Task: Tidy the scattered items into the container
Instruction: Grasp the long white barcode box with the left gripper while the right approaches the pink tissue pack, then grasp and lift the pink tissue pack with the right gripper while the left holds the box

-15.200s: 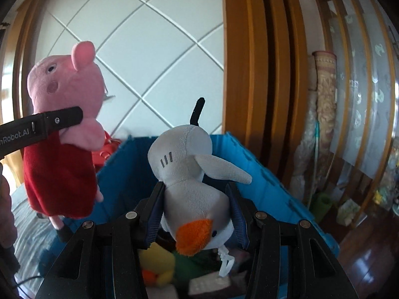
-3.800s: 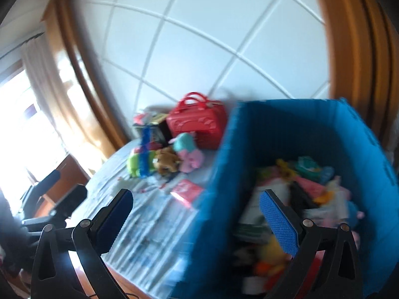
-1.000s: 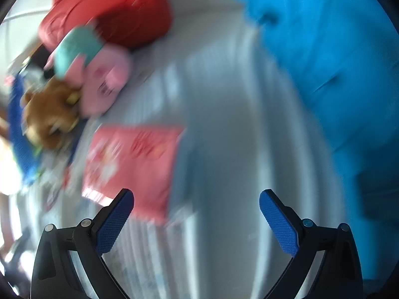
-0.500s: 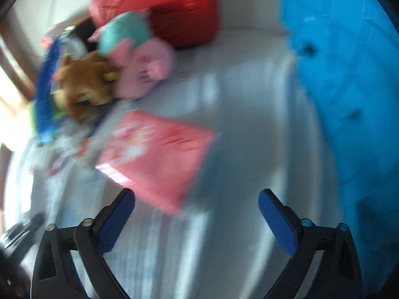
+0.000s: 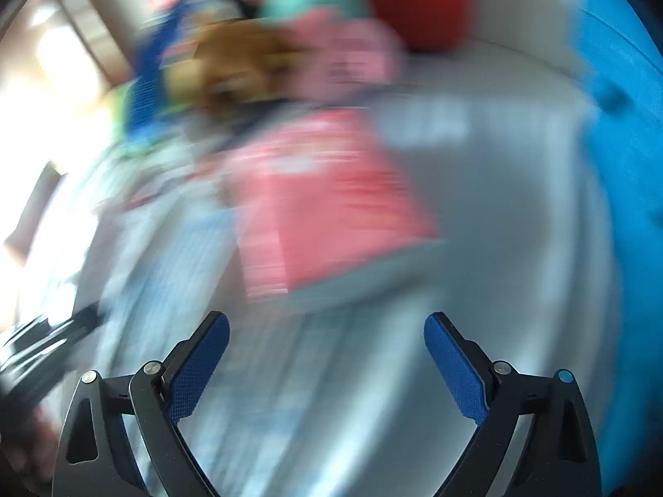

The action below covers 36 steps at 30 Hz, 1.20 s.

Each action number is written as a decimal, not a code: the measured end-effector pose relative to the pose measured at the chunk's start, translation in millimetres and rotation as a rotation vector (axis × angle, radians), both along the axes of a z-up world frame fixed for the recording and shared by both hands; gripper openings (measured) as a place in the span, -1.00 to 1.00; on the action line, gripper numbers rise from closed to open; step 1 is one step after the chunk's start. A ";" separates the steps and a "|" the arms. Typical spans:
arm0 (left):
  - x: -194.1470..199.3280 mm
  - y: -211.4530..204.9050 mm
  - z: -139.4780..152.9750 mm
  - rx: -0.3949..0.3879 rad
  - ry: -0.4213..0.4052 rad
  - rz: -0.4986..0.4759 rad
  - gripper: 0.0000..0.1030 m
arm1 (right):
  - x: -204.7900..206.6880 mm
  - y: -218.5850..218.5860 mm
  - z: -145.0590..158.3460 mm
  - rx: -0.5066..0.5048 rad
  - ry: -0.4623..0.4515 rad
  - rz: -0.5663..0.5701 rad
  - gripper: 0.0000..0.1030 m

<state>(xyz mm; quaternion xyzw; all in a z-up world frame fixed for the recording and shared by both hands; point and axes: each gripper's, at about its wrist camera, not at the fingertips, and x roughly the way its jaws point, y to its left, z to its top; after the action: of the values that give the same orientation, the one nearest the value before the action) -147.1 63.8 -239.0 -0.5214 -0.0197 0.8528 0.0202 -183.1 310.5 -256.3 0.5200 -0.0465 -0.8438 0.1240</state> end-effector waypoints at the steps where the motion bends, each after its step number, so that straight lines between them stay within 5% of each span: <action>1: -1.3 -2.2 0.3 -0.001 -0.001 0.005 -0.56 | 1.5 -8.3 5.2 0.009 0.030 0.026 0.89; 7: -13.8 -2.1 -0.5 0.002 0.003 0.001 -0.56 | -27.6 -3.7 28.7 0.227 0.135 -0.015 1.00; 21: -52.7 34.3 -28.0 0.006 -0.018 -0.045 -0.56 | -74.9 8.6 -9.2 0.108 0.076 0.021 1.00; 27: -54.8 35.8 -40.0 -0.002 -0.009 -0.037 -0.56 | -59.0 6.1 -18.4 0.121 0.173 -0.024 1.00; 31: -56.4 40.1 -39.2 -0.028 0.010 -0.039 -0.56 | -59.2 -3.4 -21.9 0.190 0.147 -0.010 1.00; 36: -49.8 42.2 -30.5 -0.024 0.023 -0.034 -0.56 | -43.5 0.2 -18.9 0.152 0.125 -0.066 0.83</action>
<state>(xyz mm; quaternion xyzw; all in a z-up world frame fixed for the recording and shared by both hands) -196.9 106.0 -269.5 -0.5122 -0.0004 0.8584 0.0284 -226.6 310.7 -275.2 0.4725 0.0086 -0.8793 0.0591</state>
